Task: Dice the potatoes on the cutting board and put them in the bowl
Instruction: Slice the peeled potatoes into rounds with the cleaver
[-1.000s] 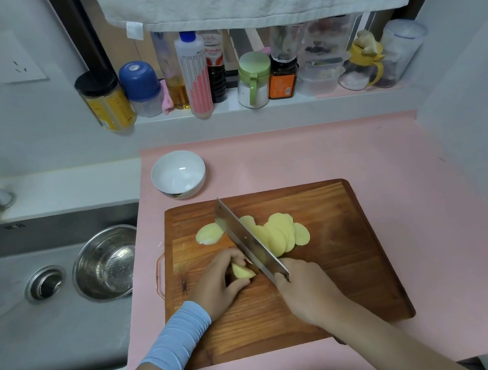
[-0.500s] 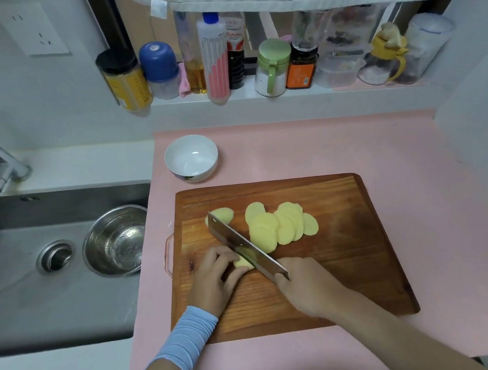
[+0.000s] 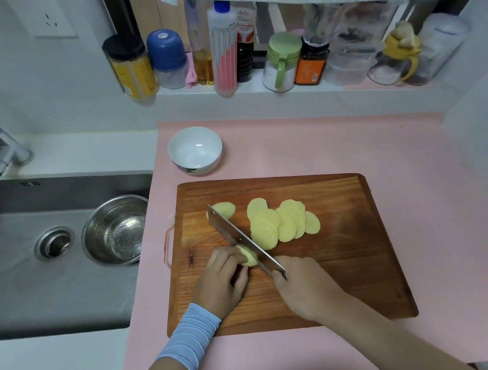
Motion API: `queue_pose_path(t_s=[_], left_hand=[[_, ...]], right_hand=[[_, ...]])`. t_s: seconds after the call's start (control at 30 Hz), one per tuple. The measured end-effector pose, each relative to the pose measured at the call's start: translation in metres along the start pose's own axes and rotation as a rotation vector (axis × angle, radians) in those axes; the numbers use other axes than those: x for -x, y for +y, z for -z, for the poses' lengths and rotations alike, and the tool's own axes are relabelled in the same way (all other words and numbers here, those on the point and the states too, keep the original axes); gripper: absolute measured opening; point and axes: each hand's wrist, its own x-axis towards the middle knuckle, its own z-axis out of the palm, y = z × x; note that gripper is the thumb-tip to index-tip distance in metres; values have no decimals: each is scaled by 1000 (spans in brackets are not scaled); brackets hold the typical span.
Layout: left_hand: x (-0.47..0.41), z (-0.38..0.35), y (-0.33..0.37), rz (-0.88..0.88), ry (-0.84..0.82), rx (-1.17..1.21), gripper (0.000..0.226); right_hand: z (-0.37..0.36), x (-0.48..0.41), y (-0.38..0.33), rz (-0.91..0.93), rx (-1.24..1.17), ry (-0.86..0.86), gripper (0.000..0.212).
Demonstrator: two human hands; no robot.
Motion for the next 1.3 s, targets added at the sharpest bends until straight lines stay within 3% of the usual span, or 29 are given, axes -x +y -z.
queue_pose_path(t_s=[0.33, 0.73, 1.3], left_hand=[[-2, 3, 3, 7, 6, 1, 11], [-2, 3, 3, 30, 3, 2, 12], [-3, 5, 3, 64, 3, 39, 11]], right_hand=[[19, 18, -13, 41, -17, 48, 33], [14, 27, -19, 24, 96, 58, 16], [21, 17, -26, -24, 103, -8, 17]])
